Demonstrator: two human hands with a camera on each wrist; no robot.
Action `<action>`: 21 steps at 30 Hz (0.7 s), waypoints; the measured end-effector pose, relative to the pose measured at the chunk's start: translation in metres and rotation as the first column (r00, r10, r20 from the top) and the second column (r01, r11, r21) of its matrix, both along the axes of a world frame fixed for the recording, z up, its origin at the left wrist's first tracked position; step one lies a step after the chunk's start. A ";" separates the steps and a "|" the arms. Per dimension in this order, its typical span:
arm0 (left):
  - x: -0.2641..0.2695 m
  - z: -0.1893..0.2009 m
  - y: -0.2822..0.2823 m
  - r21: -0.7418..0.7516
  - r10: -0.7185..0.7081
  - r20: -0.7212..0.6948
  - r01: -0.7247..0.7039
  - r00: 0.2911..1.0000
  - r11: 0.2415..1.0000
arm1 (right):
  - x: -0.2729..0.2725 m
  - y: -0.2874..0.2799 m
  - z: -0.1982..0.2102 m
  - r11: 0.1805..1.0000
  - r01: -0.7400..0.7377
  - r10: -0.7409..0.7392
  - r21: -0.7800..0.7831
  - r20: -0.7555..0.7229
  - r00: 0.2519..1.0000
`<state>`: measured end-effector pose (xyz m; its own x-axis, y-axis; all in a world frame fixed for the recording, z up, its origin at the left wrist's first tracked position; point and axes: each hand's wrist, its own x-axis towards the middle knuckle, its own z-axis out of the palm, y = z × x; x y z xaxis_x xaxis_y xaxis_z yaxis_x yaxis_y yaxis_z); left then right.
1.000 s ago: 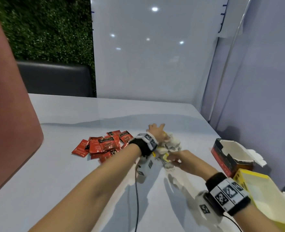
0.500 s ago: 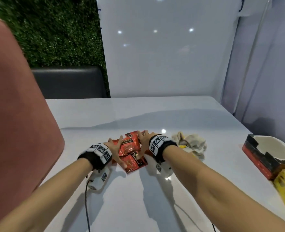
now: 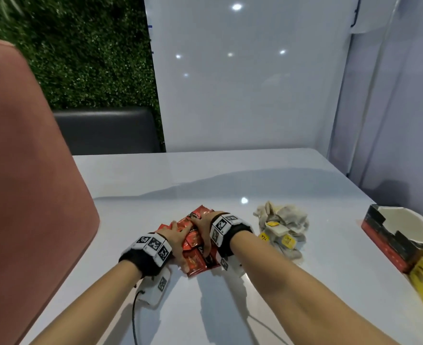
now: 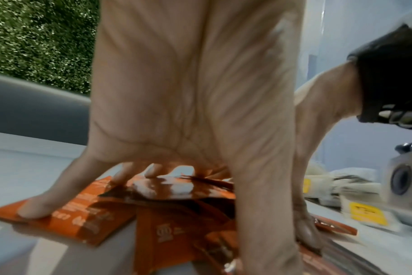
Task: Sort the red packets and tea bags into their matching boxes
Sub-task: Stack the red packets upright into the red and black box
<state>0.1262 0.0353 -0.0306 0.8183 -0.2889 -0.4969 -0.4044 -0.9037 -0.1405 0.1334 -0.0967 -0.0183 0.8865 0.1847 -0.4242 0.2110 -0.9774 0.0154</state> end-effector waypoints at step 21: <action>-0.183 0.000 -0.021 -0.147 -0.173 -0.176 0.148 0.969 0.978 | -0.205 -0.039 -0.002 0.996 -0.078 0.085 0.047 -0.173 0.981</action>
